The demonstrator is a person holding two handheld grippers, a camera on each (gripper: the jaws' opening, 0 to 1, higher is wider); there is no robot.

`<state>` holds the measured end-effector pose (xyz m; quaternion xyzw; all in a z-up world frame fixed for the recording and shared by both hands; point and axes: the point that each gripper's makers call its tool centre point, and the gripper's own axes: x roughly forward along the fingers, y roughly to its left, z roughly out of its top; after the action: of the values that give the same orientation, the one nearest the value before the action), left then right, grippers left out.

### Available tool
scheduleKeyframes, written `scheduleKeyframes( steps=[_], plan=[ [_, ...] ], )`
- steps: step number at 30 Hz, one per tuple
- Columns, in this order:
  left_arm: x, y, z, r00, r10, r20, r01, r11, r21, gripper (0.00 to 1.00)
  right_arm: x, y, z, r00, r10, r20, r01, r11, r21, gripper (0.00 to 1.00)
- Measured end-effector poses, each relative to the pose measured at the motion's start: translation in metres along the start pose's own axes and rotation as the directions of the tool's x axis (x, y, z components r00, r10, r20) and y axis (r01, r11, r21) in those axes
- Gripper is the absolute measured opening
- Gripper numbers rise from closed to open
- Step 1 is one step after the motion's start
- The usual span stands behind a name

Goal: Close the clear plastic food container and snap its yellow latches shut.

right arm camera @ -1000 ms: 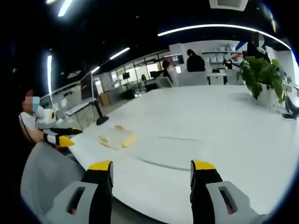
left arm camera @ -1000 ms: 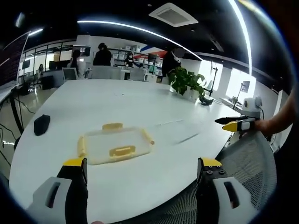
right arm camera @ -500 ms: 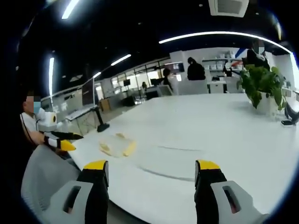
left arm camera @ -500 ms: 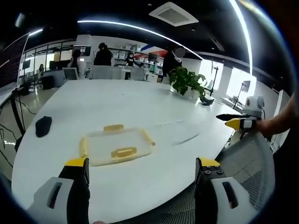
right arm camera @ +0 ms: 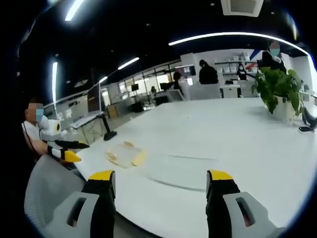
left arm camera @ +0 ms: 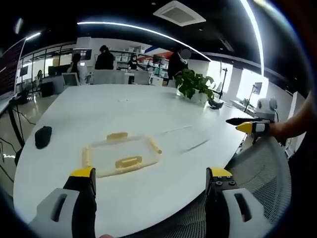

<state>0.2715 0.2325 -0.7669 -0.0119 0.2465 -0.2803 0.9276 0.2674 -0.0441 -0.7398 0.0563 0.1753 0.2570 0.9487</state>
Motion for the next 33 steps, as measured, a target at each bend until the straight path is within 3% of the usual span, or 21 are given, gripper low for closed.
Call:
scheduleKeyframes(
  steps=[33],
  plan=[
    [-0.002,0.000,0.005,1.000,-0.017,0.007,0.017,1.000,0.009,0.90,0.002,0.003,0.011,1.000,-0.002,0.011,0.003,1.000,-0.016,0.74]
  ],
)
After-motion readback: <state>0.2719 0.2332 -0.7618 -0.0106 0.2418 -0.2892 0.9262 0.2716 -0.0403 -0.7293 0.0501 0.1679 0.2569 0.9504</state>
